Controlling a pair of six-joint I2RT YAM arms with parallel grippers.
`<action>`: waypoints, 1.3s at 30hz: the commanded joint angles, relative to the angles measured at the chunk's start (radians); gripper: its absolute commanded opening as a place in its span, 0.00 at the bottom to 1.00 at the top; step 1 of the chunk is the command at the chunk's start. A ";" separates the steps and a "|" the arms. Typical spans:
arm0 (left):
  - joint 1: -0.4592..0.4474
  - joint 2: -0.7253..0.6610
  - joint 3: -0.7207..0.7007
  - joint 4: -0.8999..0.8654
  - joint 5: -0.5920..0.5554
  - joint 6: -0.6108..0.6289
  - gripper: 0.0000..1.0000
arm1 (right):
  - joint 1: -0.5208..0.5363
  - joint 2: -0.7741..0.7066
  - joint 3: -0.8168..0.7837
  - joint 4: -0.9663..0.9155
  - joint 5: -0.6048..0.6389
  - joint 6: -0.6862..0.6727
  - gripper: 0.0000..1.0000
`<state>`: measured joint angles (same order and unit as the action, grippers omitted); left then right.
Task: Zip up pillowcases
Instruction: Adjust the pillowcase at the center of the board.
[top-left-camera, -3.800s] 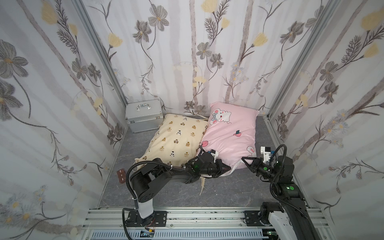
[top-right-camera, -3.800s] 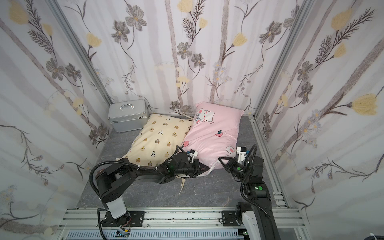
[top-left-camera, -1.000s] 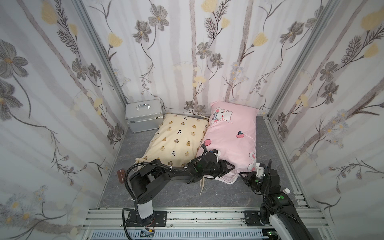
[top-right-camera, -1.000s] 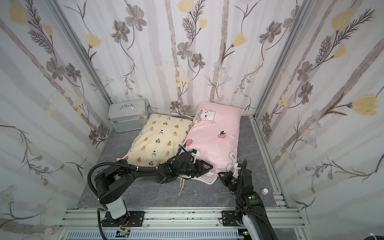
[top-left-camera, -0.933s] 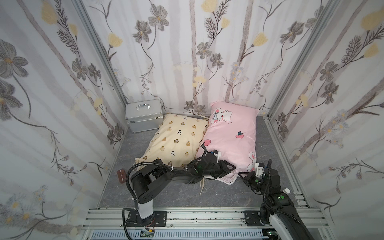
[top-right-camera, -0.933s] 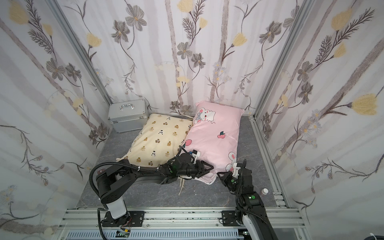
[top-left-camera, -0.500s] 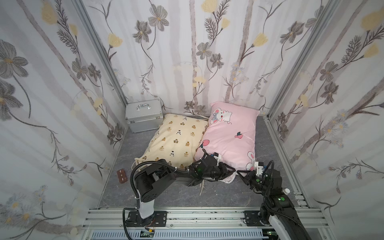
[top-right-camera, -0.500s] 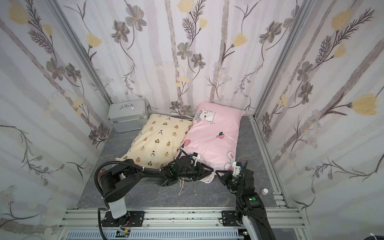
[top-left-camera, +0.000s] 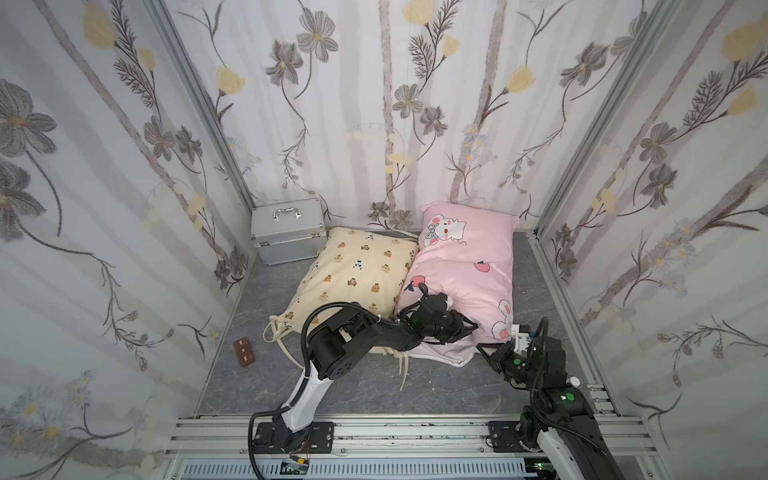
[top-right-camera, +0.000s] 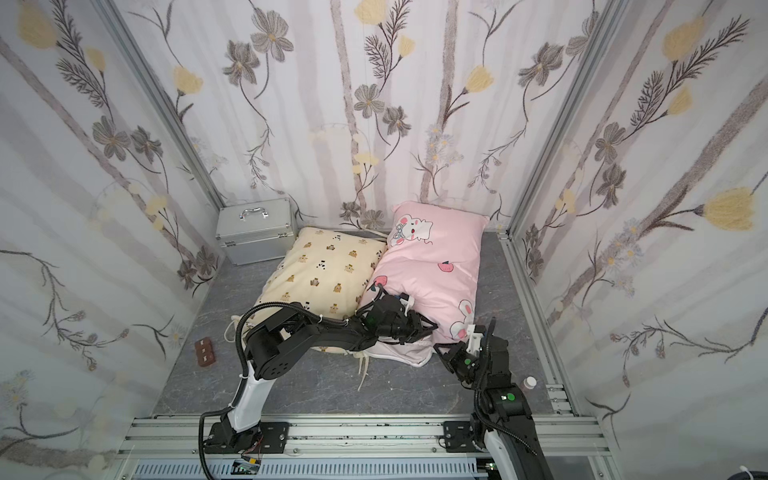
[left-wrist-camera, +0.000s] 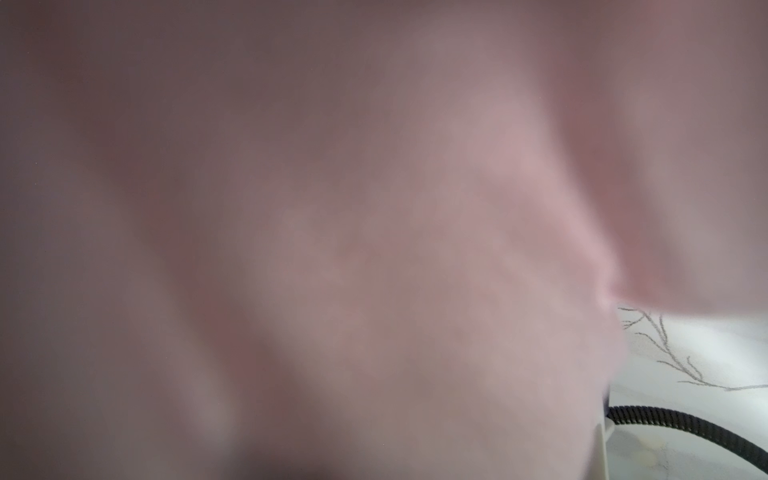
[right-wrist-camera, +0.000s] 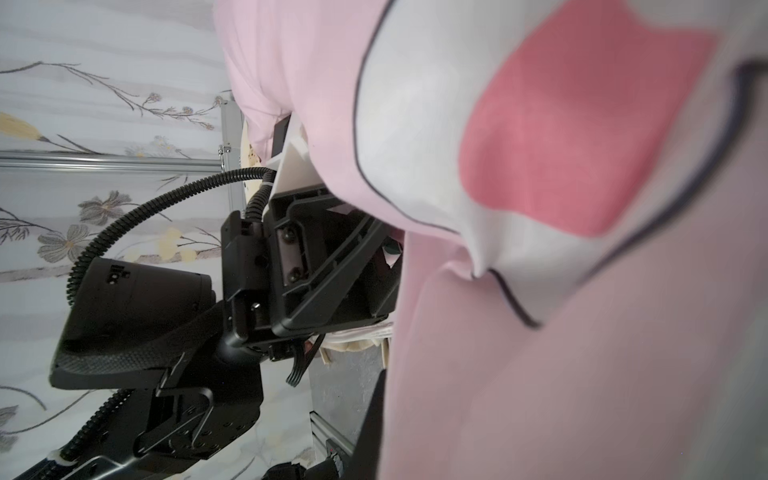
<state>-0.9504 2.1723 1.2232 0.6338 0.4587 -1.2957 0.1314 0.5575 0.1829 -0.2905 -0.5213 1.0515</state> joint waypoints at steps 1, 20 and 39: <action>0.036 0.056 0.077 -0.188 -0.111 0.083 0.34 | -0.001 0.027 -0.042 0.073 0.067 0.007 0.00; 0.155 0.014 0.096 -0.182 -0.078 0.286 0.38 | -0.001 0.321 -0.165 0.769 -0.143 0.079 0.00; 0.030 -0.186 -0.193 -0.007 -0.140 0.095 0.38 | 0.018 0.227 -0.133 0.465 0.172 0.021 0.42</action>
<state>-0.9100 2.0029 1.0443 0.5865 0.3584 -1.1534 0.1486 0.7761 0.0479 0.1822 -0.4038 1.0698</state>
